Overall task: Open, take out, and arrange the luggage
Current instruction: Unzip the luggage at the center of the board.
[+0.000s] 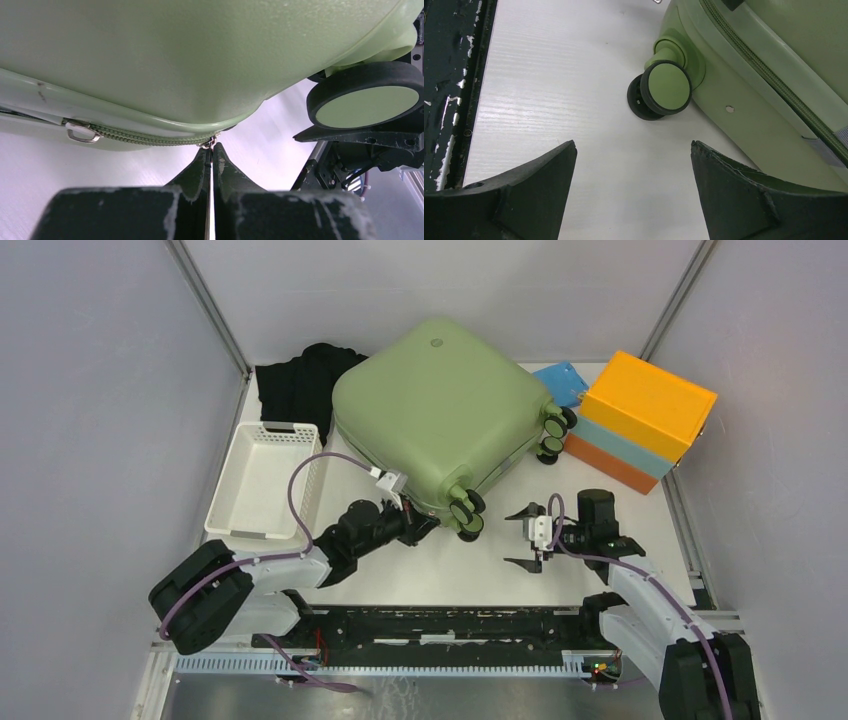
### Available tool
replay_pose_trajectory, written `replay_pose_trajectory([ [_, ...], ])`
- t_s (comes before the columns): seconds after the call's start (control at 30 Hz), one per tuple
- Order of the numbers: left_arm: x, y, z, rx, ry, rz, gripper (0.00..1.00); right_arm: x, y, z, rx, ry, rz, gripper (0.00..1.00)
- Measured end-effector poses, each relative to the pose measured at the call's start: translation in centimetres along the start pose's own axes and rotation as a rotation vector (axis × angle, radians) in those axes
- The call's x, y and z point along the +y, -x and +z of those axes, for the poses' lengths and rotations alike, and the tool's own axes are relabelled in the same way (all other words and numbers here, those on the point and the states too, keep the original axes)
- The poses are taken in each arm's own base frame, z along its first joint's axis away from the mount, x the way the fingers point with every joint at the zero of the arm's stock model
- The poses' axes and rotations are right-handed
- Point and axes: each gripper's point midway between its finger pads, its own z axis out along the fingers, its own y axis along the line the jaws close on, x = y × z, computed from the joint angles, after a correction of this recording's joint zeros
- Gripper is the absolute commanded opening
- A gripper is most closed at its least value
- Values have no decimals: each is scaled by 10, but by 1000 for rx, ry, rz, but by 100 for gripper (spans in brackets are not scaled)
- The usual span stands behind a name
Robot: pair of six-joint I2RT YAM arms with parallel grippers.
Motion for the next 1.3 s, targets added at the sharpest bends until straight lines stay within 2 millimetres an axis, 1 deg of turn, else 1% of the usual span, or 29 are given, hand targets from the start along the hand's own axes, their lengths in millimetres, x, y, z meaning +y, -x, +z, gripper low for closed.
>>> replay_pose_trajectory([
  [0.23, -7, -3, 5, -8, 35, 6, 2, 6, 0, 5, -5, 19, 3, 90],
  [0.53, -17, -8, 13, -25, 78, -4, 2, 3, 0, 8, 3, 9, -10, 89],
  [0.73, -19, -10, 16, -51, 118, -27, 2, 6, 0, 11, 1, 17, -6, 88],
  [0.87, -24, -10, 22, -53, 140, -31, 2, 7, 1, 14, -1, 22, -17, 88],
  [1.3, -32, -14, 33, -65, 172, -77, 8, 8, 2, 17, 3, 25, -27, 87],
])
